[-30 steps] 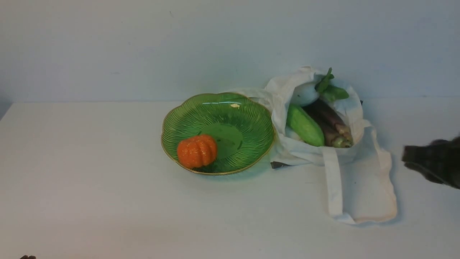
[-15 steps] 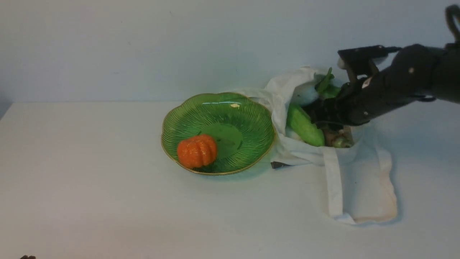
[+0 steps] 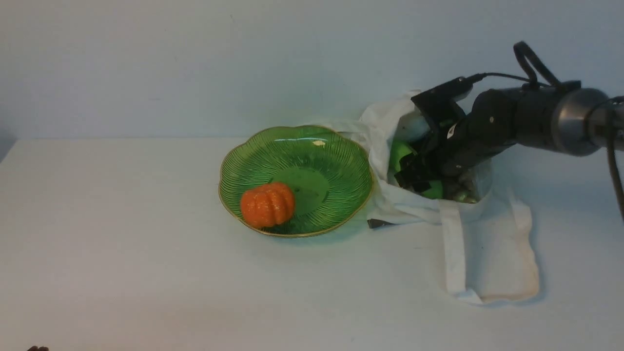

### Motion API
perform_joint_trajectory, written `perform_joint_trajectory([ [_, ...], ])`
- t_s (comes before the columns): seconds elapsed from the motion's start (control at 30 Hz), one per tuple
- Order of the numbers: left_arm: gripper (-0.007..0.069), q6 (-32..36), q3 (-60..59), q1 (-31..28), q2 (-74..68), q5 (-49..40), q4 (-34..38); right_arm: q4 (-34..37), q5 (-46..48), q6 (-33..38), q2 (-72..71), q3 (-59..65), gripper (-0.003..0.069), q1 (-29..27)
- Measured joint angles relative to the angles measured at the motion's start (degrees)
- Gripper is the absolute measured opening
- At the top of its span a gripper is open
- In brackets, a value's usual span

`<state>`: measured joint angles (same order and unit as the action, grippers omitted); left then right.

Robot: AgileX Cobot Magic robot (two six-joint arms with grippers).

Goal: Take vegetables from cloth bag on white table place on plate.
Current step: 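Reach into the cloth bag and grasp the green vegetable inside with the right gripper, then take the green vegetable out of the bag and place it on the plate with the right gripper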

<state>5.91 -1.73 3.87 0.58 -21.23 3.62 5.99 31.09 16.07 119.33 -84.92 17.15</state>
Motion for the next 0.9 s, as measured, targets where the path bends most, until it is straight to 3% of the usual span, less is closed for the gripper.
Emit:
perform_joint_trajectory([
  [0.07,-0.0005,0.0,0.0,0.0,0.0,0.0,0.0,-0.2,0.0,0.1,0.0,0.0,0.0412,0.0],
  [0.27,-0.0005,0.0,0.0,0.0,0.0,0.0,0.0,-1.1,2.9,0.1,-1.7,0.0,0.0412,0.0],
  [0.63,-0.0005,0.0,0.0,0.0,0.0,0.0,0.0,-3.3,23.9,-1.7,-17.3,-0.4,0.0412,0.0],
  [0.77,-0.0005,0.0,0.0,0.0,0.0,0.0,0.0,5.6,24.0,-1.8,-20.3,-0.4,0.0412,0.7],
  [0.9,-0.0005,0.0,0.0,0.0,0.0,0.0,0.0,15.1,19.2,3.2,-18.5,-0.4,0.0412,3.4],
])
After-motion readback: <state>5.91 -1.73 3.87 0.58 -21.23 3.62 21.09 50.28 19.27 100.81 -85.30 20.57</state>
